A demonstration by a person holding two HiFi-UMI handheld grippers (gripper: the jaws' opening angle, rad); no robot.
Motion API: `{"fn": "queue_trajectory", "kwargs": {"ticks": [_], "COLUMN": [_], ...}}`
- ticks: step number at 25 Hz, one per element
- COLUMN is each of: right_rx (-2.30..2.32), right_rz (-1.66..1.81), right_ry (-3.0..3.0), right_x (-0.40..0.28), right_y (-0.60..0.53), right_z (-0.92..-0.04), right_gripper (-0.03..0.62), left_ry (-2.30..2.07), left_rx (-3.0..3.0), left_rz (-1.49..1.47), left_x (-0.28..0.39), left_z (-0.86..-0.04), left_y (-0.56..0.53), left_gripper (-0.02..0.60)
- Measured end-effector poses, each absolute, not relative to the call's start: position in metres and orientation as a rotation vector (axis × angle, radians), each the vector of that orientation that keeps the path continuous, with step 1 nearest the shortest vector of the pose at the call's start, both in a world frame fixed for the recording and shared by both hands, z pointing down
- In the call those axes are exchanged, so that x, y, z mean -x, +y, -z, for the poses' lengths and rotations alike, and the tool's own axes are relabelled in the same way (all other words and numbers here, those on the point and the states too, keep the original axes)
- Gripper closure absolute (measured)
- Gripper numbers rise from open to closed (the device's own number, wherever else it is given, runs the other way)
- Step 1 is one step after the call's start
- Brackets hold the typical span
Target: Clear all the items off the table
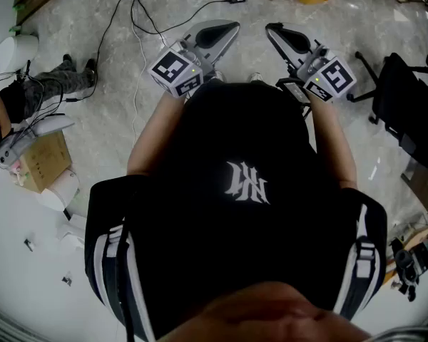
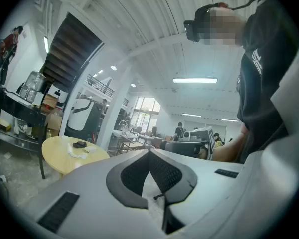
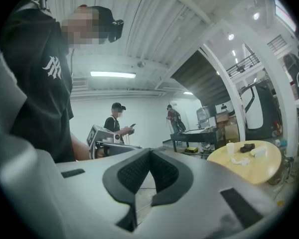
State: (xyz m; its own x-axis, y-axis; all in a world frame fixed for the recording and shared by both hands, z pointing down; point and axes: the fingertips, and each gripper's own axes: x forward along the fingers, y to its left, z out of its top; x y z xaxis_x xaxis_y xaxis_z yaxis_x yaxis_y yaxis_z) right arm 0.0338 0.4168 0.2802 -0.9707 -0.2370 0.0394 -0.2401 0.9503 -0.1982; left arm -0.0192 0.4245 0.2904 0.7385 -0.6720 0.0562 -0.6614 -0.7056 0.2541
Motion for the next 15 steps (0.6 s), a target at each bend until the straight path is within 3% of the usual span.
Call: {"fn": "queue_trajectory", "kwargs": {"ticks": [15], "right_rx": [-0.353], "right_rz": [-0.249], "right_ry": [-3.087], "right_x": [-0.056], "right_y": [0.399], "right_z": [-0.278], "right_gripper": [0.591], "left_ry": [-1.136], "left_rx": [-2.659], "left_rz": [-0.007], "left_x": [0.009], "left_z": [-0.295], "left_y": [0.399], "left_gripper": [0.569]}}
